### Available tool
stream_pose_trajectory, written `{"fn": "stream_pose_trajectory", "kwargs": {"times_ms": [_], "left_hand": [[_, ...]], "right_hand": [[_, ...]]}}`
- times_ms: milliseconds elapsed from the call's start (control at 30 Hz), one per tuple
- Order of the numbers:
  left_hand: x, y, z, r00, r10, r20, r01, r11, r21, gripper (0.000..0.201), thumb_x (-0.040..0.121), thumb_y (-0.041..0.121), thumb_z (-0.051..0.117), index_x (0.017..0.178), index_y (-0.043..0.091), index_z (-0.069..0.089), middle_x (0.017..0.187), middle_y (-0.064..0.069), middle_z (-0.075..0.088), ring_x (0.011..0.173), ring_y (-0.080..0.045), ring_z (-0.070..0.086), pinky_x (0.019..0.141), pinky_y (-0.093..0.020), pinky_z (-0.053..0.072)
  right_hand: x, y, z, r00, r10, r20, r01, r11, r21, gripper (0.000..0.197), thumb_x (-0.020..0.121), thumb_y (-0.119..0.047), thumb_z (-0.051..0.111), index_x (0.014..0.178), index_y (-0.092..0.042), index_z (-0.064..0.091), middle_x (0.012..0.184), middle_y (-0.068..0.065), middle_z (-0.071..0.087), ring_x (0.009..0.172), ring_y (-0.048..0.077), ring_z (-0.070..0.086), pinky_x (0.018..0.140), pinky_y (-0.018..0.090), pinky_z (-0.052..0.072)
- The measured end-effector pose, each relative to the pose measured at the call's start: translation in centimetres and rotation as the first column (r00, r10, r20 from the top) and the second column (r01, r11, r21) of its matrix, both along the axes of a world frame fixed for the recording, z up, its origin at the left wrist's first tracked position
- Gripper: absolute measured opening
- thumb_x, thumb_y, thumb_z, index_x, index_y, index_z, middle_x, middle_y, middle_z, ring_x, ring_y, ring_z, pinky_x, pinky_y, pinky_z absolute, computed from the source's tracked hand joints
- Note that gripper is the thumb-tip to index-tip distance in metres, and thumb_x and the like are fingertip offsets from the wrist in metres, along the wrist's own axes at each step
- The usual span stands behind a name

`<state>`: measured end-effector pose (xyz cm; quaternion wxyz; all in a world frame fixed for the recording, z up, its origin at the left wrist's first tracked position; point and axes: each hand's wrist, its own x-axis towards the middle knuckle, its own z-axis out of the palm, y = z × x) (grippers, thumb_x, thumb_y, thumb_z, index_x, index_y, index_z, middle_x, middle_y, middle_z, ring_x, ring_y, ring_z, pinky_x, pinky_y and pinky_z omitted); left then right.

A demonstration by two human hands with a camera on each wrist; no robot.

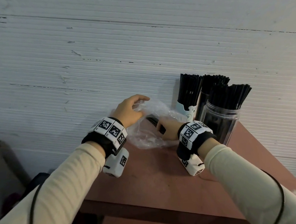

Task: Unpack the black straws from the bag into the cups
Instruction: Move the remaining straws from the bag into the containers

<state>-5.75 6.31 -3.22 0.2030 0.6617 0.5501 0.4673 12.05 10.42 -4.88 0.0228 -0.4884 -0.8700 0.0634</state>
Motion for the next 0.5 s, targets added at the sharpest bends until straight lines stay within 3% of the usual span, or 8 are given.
{"fn": "stream_pose_trajectory", "kwargs": {"times_ms": [133, 267, 500], "left_hand": [[-0.1, 0.1, 0.0, 1.000, 0.011, -0.020, -0.010, 1.000, 0.020, 0.049, 0.081, 0.001, 0.067, 0.120, 0.030, 0.063, 0.125, 0.006, 0.061, 0.118, -0.010, 0.056, 0.098, -0.023, 0.045], [-0.3, 0.4, 0.0, 0.998, 0.048, -0.051, -0.047, 0.999, 0.019, 0.049, 0.080, 0.005, 0.070, 0.122, 0.031, 0.062, 0.128, 0.002, 0.060, 0.118, -0.014, 0.056, 0.099, -0.029, 0.046], [0.0, 1.0, -0.4, 0.993, 0.056, -0.103, -0.059, 0.998, -0.023, 0.049, 0.080, 0.016, 0.076, 0.124, 0.032, 0.060, 0.131, 0.001, 0.057, 0.108, -0.018, 0.059, 0.091, -0.026, 0.045]], "right_hand": [[0.0, 0.1, 0.0, 0.990, 0.010, -0.139, -0.015, 0.999, -0.032, 0.026, 0.080, -0.017, 0.072, 0.104, -0.016, 0.061, 0.112, 0.002, 0.059, 0.100, 0.019, 0.056, 0.087, 0.029, 0.047], [0.4, -0.2, 0.2, 0.977, 0.024, -0.212, -0.025, 1.000, -0.003, 0.021, 0.085, -0.014, 0.065, 0.105, -0.020, 0.064, 0.116, 0.001, 0.060, 0.105, 0.020, 0.057, 0.087, 0.023, 0.043], [1.2, -2.5, 1.9, 0.978, 0.046, -0.204, -0.025, 0.994, 0.103, 0.026, 0.087, -0.006, 0.053, 0.104, -0.019, 0.068, 0.106, 0.002, 0.063, 0.096, 0.021, 0.057, 0.077, 0.023, 0.039]]}}
